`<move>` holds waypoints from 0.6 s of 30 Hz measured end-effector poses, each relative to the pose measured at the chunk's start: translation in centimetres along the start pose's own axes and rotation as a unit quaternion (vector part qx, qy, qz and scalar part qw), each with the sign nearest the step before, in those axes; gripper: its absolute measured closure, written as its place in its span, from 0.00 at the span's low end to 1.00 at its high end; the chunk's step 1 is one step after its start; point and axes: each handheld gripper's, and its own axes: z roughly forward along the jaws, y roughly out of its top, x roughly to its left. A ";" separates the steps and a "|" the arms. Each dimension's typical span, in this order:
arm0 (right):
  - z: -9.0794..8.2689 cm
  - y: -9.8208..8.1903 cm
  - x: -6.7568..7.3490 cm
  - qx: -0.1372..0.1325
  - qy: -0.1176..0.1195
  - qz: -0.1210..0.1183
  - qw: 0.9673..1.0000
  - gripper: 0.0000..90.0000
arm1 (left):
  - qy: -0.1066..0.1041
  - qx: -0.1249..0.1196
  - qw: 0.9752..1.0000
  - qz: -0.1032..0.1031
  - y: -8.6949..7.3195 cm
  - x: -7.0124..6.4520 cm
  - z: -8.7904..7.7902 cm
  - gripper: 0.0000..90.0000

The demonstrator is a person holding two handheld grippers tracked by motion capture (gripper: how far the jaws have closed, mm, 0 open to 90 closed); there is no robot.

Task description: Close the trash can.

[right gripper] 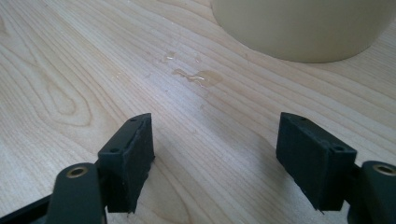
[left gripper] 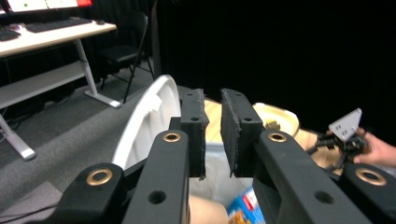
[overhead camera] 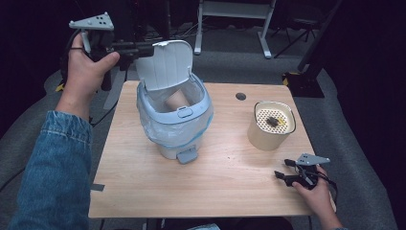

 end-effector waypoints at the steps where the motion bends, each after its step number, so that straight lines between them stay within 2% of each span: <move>1: 0.0 0.0 0.0 0.000 0.000 0.000 1.000 0.32 | 0.002 0.000 1.000 -0.004 0.2 0.3 0.1 0.90; 5: -0.1 -0.1 0.1 -0.003 0.003 -0.002 1.000 0.35 | 0.019 0.004 1.000 -0.006 0.4 1.6 1.1 0.96; 9: -0.1 -0.1 0.1 -0.003 0.004 -0.002 1.000 0.35 | 0.043 0.007 0.999 -0.027 0.1 3.0 2.1 0.97; 12: -0.1 -0.1 0.1 -0.003 0.005 -0.003 1.000 0.35 | 0.064 0.003 0.997 -0.034 0.3 3.4 2.5 0.98; 18: -0.1 -0.1 0.1 -0.003 0.005 -0.003 1.000 0.35 | 0.087 0.047 0.994 -0.047 -0.1 3.9 3.7 1.00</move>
